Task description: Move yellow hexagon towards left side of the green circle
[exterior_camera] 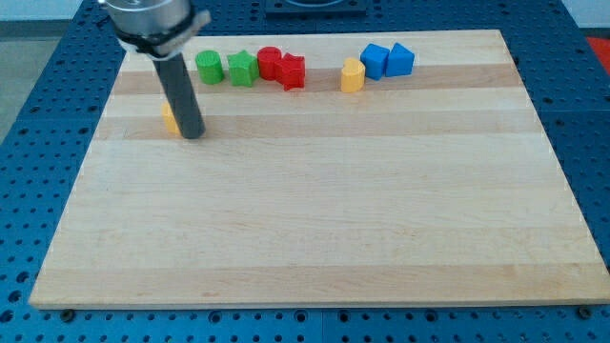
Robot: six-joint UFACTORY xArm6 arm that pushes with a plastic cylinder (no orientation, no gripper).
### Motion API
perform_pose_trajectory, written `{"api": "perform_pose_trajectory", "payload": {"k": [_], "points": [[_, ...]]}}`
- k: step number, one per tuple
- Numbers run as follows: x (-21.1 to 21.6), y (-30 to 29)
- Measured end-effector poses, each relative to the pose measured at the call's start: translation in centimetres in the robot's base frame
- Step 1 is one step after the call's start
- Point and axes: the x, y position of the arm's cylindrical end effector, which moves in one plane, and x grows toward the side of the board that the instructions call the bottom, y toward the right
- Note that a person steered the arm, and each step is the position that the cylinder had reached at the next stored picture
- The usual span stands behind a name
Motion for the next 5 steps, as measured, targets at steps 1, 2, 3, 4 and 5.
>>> {"api": "perform_pose_trajectory", "payload": {"k": [1,2,3,4,5], "points": [[-3.0,-1.5],[-2.7,-1.6],[0.6,-3.3],[0.6,-8.0],[-2.1,-10.2]]}}
